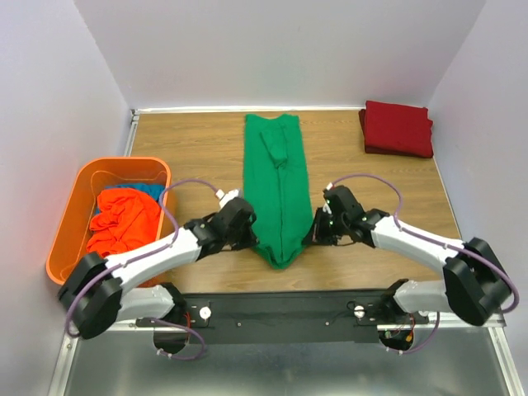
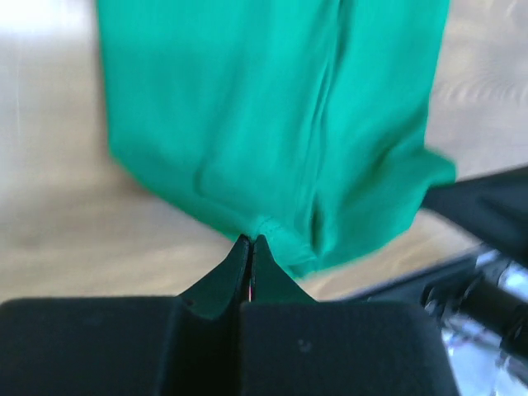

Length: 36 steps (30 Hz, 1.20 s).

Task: Fold and stack the t-shirts
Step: Fold the tshirt

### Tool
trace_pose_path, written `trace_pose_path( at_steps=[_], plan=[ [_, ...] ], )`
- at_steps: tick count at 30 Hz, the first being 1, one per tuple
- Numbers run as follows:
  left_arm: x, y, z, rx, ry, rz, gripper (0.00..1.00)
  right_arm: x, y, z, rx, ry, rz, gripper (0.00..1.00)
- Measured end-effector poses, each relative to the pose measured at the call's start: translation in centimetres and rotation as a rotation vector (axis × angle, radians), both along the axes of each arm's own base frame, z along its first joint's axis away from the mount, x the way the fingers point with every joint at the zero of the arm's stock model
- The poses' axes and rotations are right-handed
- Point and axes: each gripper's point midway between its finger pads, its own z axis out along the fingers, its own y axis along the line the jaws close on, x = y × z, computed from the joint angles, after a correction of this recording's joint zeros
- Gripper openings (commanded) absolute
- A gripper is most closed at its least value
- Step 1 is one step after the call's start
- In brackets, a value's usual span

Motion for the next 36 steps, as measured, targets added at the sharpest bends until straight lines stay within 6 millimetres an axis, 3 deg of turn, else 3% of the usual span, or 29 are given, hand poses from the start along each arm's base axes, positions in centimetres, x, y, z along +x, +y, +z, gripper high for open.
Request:
trace_pose_path(
  at_steps=[5,11,15,25,36],
  plan=[
    [5.8,-0.9,1.9,0.014,-0.072,0.032,0.00,4.5,1.6,1.5,-0.011,-0.036,-0.010,0.05],
    [12.9,-0.5,3.3,0.008,-0.158,0.097,0.00,12.8,2.4,2.8,-0.008,-0.100,-0.080,0.05],
    [16.1,-0.5,3.3,0.005,-0.166,0.123,0.00,16.7,2.1,1.7,-0.016,-0.096,-0.122,0.04],
    [21.4,0.4,2.5,-0.041,-0.154,0.179,0.00,22.4,1.8,0.2,0.003,-0.086,-0.168,0.03],
    [26.1,0.8,3.6,-0.074,-0.172,0.205,0.00,26.2,0.8,2.8,0.055,-0.142,-0.210,0.03]
  ],
)
